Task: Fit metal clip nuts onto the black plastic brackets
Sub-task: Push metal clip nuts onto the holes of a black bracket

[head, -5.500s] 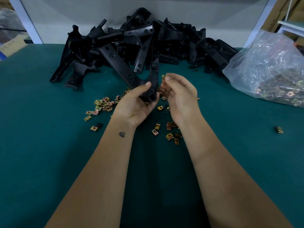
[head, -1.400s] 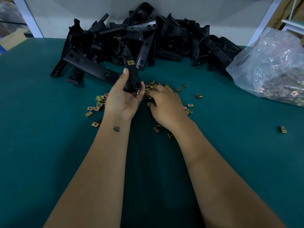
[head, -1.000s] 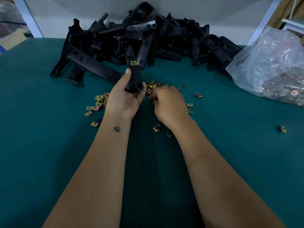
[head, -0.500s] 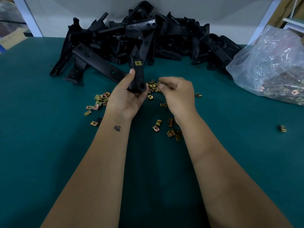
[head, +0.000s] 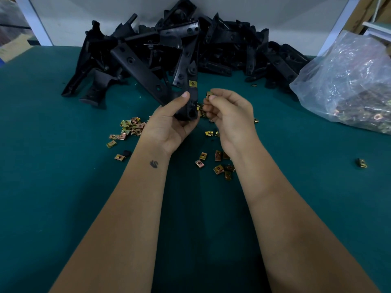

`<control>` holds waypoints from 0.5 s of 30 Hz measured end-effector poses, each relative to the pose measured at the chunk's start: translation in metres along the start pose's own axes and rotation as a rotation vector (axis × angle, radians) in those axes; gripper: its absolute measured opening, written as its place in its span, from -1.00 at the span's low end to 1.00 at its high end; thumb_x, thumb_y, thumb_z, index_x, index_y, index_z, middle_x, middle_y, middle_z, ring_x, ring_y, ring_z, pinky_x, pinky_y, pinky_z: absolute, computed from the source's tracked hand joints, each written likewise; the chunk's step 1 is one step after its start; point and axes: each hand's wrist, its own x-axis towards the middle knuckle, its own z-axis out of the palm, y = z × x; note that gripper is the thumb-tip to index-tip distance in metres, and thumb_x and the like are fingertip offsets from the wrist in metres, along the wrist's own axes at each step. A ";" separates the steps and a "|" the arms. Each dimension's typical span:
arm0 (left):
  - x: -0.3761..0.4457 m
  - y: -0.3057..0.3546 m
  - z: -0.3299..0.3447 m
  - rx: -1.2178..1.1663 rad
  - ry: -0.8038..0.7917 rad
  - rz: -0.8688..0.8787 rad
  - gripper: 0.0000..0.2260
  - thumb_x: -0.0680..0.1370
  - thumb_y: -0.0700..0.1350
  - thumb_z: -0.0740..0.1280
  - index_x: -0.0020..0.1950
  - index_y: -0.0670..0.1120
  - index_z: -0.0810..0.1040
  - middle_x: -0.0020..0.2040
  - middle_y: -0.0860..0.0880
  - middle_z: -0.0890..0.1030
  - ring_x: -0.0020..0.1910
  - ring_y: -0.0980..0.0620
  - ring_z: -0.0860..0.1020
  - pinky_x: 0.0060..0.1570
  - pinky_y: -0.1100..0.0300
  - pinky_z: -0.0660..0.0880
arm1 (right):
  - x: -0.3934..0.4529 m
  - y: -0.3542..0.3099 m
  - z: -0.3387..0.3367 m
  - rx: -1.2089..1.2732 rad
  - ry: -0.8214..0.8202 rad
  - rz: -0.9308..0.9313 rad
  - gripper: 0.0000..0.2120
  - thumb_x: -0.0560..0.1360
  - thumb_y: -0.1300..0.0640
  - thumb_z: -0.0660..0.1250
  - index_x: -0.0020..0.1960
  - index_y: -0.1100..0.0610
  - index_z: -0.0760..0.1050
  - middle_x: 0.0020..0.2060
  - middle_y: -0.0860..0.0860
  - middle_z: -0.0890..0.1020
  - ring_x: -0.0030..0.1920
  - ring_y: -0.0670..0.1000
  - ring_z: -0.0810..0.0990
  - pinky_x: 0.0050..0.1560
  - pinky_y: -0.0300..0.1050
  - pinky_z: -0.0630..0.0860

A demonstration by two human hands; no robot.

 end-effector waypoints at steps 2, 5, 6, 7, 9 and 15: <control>-0.001 0.000 0.001 0.000 -0.014 -0.007 -0.91 0.56 -0.21 0.38 -0.13 -0.13 0.63 -0.19 -0.06 0.70 -0.15 0.01 0.63 -0.13 0.15 0.63 | 0.000 -0.001 0.000 0.037 -0.025 0.004 -0.84 0.53 0.36 0.32 0.00 0.17 0.61 -0.30 0.02 0.65 -0.27 -0.07 0.60 -0.15 -0.21 0.53; -0.003 0.000 0.002 -0.014 -0.026 -0.026 -0.91 0.56 -0.21 0.37 -0.13 -0.14 0.64 -0.15 -0.08 0.70 -0.13 -0.01 0.64 -0.15 0.16 0.62 | -0.001 -0.002 0.000 0.062 -0.065 0.006 -0.85 0.54 0.37 0.31 -0.01 0.19 0.62 -0.28 0.02 0.66 -0.24 -0.06 0.61 -0.09 -0.19 0.56; -0.004 0.000 0.002 -0.019 -0.028 -0.029 -0.93 0.56 -0.21 0.37 -0.10 -0.15 0.63 -0.14 -0.08 0.70 -0.12 -0.01 0.63 -0.15 0.17 0.62 | -0.001 -0.002 0.000 0.072 -0.071 0.011 -0.85 0.54 0.37 0.32 -0.02 0.19 0.62 -0.27 0.03 0.66 -0.24 -0.05 0.62 -0.09 -0.18 0.57; -0.004 0.000 0.003 -0.027 -0.029 -0.031 -0.95 0.57 -0.21 0.36 -0.07 -0.15 0.61 -0.14 -0.09 0.70 -0.12 -0.02 0.63 -0.15 0.17 0.62 | -0.002 -0.002 0.000 0.087 -0.074 0.016 -0.86 0.53 0.37 0.32 -0.04 0.20 0.61 -0.26 0.05 0.66 -0.23 -0.04 0.63 -0.09 -0.18 0.58; -0.005 0.000 0.003 -0.051 -0.030 -0.028 -0.96 0.58 -0.23 0.34 -0.05 -0.17 0.58 -0.12 -0.10 0.68 -0.12 -0.03 0.63 -0.12 0.17 0.62 | -0.002 -0.002 0.000 0.119 -0.076 0.026 -0.89 0.53 0.37 0.32 -0.06 0.21 0.59 -0.24 0.08 0.67 -0.22 -0.02 0.65 -0.10 -0.18 0.60; -0.005 0.002 0.000 -0.126 -0.059 -0.004 -0.95 0.57 -0.26 0.31 -0.01 -0.20 0.56 -0.05 -0.15 0.65 -0.15 -0.04 0.67 0.00 0.16 0.62 | -0.001 -0.003 -0.001 0.129 -0.077 0.062 -0.90 0.52 0.34 0.36 -0.11 0.19 0.61 -0.25 0.02 0.68 -0.24 -0.06 0.62 -0.16 -0.23 0.57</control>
